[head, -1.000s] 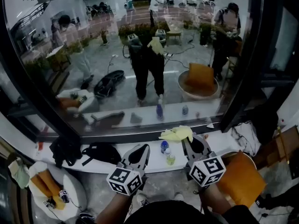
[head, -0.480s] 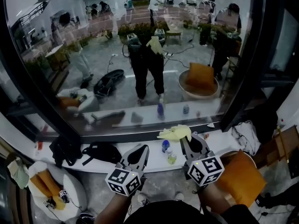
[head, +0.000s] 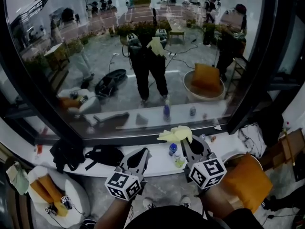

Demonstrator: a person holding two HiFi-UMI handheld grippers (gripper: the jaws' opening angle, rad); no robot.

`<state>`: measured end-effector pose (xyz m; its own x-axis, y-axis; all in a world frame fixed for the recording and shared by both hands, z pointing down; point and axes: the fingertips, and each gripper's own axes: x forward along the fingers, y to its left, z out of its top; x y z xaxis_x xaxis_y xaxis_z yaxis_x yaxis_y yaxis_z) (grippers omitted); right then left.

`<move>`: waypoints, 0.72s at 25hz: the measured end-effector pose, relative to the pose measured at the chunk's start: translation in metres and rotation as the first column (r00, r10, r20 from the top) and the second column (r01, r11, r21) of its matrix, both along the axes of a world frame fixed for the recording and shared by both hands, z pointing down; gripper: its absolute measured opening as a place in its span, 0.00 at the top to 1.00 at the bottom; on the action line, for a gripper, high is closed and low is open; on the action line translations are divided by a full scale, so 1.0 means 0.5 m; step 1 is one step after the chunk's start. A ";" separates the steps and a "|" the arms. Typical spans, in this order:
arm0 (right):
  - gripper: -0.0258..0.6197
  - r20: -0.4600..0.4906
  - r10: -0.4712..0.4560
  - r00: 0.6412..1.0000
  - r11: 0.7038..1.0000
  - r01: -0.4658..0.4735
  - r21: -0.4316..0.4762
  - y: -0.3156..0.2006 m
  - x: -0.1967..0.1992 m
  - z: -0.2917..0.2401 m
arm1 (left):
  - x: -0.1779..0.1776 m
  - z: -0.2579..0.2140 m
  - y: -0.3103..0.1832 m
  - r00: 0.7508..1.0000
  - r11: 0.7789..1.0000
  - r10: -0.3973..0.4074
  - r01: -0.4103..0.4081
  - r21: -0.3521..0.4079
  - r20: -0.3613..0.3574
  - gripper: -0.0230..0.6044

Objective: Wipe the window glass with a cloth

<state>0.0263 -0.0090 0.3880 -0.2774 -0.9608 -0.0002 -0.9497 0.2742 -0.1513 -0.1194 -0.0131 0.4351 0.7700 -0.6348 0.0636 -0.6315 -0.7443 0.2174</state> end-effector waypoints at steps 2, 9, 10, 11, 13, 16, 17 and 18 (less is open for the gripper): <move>0.90 -0.004 -0.002 1.000 1.000 0.002 0.002 -0.018 -0.026 0.000 | -0.025 0.002 -0.014 1.000 1.000 0.001 -0.001 0.001 0.001 0.96; 0.90 -0.016 -0.012 1.000 1.000 0.012 0.022 -0.072 -0.120 -0.008 | -0.112 0.005 -0.059 1.000 1.000 0.000 0.000 0.012 0.010 0.96; 0.90 -0.017 -0.012 1.000 1.000 0.013 0.027 -0.079 -0.133 -0.012 | -0.124 0.003 -0.064 1.000 1.000 0.000 0.000 0.014 0.010 0.96; 0.90 -0.020 -0.013 1.000 0.999 0.014 0.031 -0.086 -0.146 -0.015 | -0.136 0.002 -0.069 1.000 1.000 0.001 -0.001 0.017 0.010 0.96; 0.90 -0.028 -0.016 0.999 0.999 0.017 0.035 -0.099 -0.172 -0.018 | -0.158 0.003 -0.077 1.000 1.000 -0.002 0.001 0.021 0.008 0.96; 0.90 -0.038 -0.025 0.999 0.999 0.026 0.037 -0.117 -0.202 -0.020 | -0.185 0.005 -0.091 1.000 1.000 -0.016 0.016 0.019 0.000 0.96; 0.90 -0.041 -0.027 0.999 0.999 0.029 0.038 -0.123 -0.209 -0.022 | -0.192 0.005 -0.093 1.000 1.000 -0.021 0.022 0.017 -0.004 0.96; 0.90 -0.046 -0.029 0.999 0.999 0.031 0.041 -0.130 -0.215 -0.024 | -0.196 0.005 -0.094 1.000 1.000 -0.025 0.025 0.017 -0.007 0.96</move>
<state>-0.0810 -0.0738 0.3759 -0.3070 -0.9513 -0.0272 -0.9465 0.3082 -0.0958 -0.2176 -0.0600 0.4377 0.7541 -0.6550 0.0480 -0.6488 -0.7317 0.2091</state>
